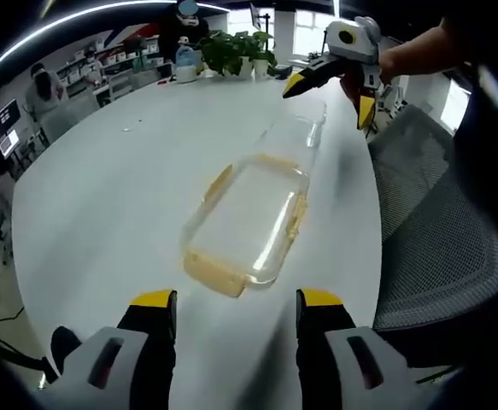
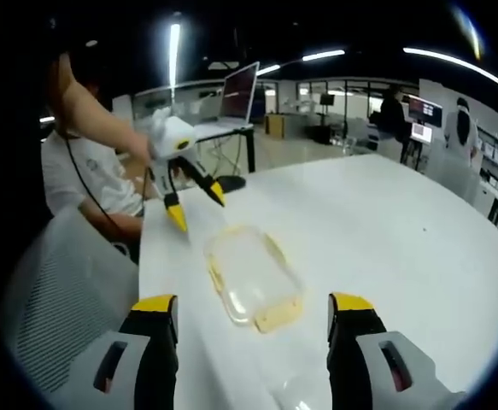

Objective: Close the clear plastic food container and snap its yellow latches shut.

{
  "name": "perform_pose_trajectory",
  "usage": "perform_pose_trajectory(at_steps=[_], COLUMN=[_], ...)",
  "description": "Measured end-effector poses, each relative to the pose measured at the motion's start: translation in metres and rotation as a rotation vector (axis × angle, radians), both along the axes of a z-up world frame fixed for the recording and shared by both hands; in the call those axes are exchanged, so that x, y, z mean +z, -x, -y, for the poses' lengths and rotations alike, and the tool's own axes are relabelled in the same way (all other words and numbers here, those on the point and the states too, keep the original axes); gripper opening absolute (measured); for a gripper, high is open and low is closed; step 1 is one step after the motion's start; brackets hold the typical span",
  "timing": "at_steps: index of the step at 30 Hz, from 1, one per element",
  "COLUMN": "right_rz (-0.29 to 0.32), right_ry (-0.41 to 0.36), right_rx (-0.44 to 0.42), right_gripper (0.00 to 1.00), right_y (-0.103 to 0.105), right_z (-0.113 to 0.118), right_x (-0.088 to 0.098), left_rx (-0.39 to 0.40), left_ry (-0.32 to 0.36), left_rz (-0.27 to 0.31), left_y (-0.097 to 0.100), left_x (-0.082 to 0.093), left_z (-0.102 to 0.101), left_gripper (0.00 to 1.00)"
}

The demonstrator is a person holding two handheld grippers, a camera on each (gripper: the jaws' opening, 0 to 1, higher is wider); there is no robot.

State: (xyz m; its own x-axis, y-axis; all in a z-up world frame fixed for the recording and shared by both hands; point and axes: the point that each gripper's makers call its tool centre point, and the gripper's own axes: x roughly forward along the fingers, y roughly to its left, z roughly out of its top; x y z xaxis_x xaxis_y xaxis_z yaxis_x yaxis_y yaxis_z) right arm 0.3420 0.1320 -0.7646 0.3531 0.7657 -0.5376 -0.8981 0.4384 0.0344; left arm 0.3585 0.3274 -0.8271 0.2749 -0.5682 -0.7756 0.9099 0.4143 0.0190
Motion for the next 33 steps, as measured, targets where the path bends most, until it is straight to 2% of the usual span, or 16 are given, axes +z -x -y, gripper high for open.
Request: perform_pose_trajectory(at_steps=[12, 21, 25, 33], right_rz=[-0.012, -0.025, -0.021, -0.031], right_ry=[0.091, 0.099, 0.129, 0.155], right_rx=[0.079, 0.08, 0.106, 0.112], right_gripper=[0.67, 0.68, 0.68, 0.68], right_y=[-0.005, -0.011, -0.01, -0.015], right_z=[-0.002, -0.006, -0.007, -0.007], right_x=[-0.017, -0.021, -0.026, -0.031], left_rx=[-0.076, -0.104, -0.092, -0.134], left_ry=[-0.041, -0.058, -0.046, -0.077], left_rz=[-0.009, -0.011, -0.016, -0.017], left_y=[-0.006, -0.006, -0.008, -0.006], left_x=[-0.009, -0.012, -0.009, -0.014], left_z=[0.005, 0.006, 0.008, 0.008], left_gripper=[0.55, 0.55, 0.57, 0.56])
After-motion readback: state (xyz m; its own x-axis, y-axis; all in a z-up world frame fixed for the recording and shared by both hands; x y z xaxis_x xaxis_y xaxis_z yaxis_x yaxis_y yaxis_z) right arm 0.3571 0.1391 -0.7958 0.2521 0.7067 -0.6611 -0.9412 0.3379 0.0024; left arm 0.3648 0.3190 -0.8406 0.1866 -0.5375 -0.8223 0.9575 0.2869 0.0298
